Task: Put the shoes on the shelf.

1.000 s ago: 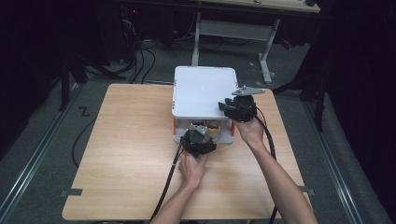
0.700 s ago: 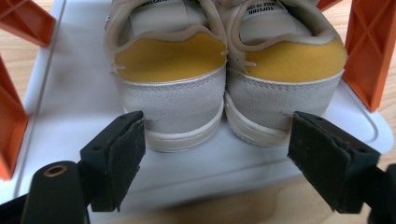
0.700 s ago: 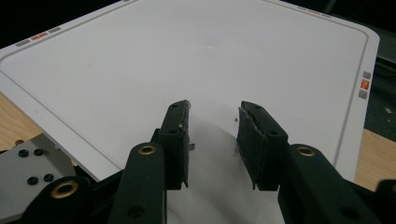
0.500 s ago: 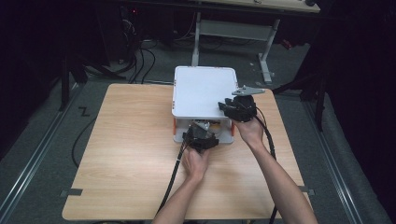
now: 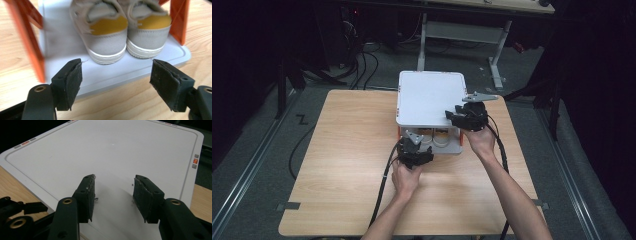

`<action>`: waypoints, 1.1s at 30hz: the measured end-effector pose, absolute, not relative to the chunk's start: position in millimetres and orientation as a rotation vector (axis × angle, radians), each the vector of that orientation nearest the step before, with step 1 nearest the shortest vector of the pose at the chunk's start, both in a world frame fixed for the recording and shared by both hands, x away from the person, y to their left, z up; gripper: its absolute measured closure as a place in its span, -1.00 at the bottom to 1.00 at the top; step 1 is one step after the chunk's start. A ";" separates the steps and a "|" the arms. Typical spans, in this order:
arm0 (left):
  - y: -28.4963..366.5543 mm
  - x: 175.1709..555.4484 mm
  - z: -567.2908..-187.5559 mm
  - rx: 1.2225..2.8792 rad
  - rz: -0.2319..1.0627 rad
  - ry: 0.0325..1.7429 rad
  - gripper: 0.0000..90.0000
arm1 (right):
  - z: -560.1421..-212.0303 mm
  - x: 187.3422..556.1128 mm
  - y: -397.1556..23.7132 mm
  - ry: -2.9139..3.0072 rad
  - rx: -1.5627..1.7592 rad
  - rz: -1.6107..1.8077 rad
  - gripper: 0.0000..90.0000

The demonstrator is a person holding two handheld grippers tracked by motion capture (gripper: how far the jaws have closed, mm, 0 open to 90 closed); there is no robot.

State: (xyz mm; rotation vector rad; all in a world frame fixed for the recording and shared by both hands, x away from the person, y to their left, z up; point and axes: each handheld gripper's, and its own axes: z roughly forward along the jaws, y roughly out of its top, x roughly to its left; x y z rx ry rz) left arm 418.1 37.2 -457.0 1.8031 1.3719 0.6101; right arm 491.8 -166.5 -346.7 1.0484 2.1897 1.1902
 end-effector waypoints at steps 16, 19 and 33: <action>127.2 378.9 -419.9 1.739 0.557 1.243 -0.33 | -341.1 443.2 -230.1 2.105 1.108 1.364 0.06; 143.1 373.5 -420.8 1.733 0.539 1.234 -0.32 | -346.0 430.3 -241.9 2.078 1.107 1.380 0.05; 190.9 356.9 -464.9 1.797 0.541 1.327 -0.31 | -421.1 402.1 -286.9 2.016 1.308 1.291 0.06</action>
